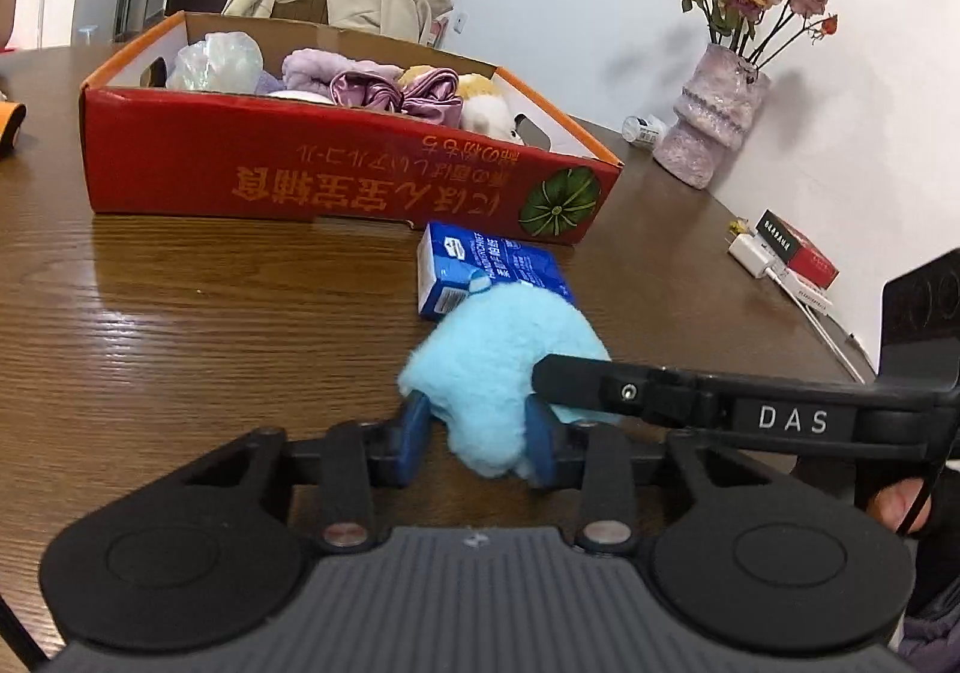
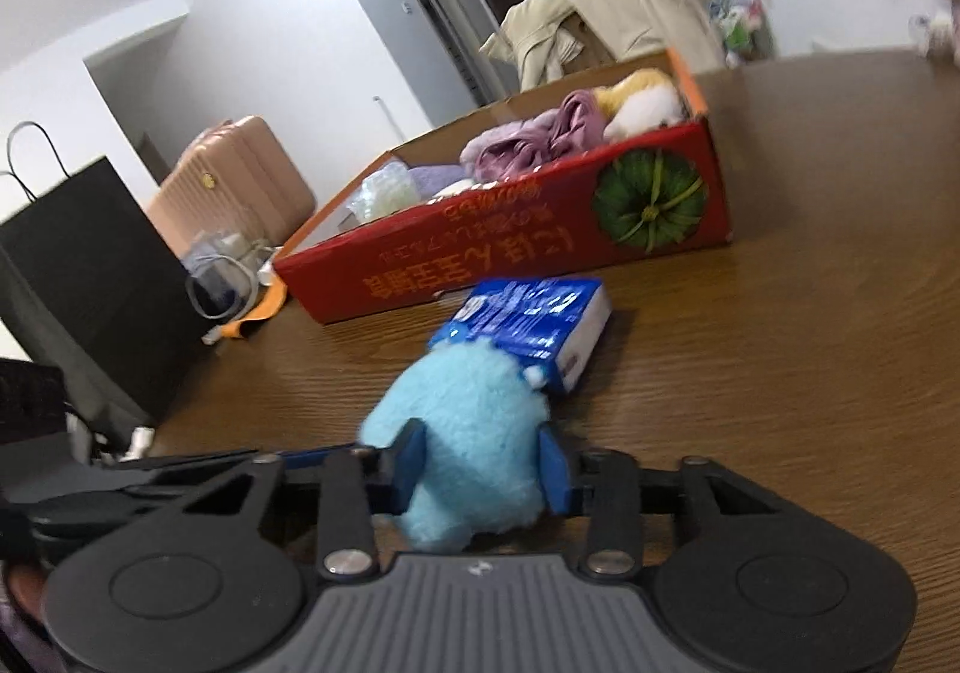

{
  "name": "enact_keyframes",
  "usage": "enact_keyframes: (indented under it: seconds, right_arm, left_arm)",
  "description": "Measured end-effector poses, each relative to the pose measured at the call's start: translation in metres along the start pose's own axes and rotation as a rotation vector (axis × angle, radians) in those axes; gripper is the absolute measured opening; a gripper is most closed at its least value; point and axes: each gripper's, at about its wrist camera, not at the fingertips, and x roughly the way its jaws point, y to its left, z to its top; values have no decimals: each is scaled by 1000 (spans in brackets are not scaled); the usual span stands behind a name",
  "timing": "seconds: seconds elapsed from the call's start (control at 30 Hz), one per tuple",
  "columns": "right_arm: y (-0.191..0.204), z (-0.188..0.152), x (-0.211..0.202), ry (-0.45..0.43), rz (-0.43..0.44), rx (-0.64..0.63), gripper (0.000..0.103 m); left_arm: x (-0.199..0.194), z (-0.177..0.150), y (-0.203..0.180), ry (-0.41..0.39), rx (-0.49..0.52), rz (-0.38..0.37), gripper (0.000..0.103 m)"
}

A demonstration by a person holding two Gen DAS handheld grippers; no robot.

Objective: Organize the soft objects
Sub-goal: 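Grasp the light-blue fluffy puff with both grippers together, then carry the blue puff into the red box and open both grippers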

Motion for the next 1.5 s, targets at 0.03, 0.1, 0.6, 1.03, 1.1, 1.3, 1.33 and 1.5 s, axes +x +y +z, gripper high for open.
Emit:
enact_keyframes:
  seconds: [0.03,0.1,0.6,1.03,1.1,1.3,1.33,1.5]
  right_arm:
    - [1,0,1,-4,-3,-2,36]
    - [2,0,0,-5,-5,-5,35]
    - [59,-12,-49,-87,17,-83,35]
    - [64,115,-42,-166,26,-74,34]
    - [51,143,-20,-129,22,-34,33]
    - [23,179,71,26,-89,-24,33]
    - [18,180,85,55,-102,-24,33]
    - [0,170,136,189,-130,-9,33]
  left_arm:
    - [0,0,0,1,0,-9,29]
    - [0,0,0,2,0,-11,28]
    - [-78,-17,-20,-132,49,-2,27]
    - [-57,115,-12,-212,77,-54,27]
    - [-34,137,1,-176,51,-55,27]
    - [50,163,51,-11,-33,-20,27]
    - [61,164,57,16,-32,2,27]
    - [76,159,72,31,27,36,34]
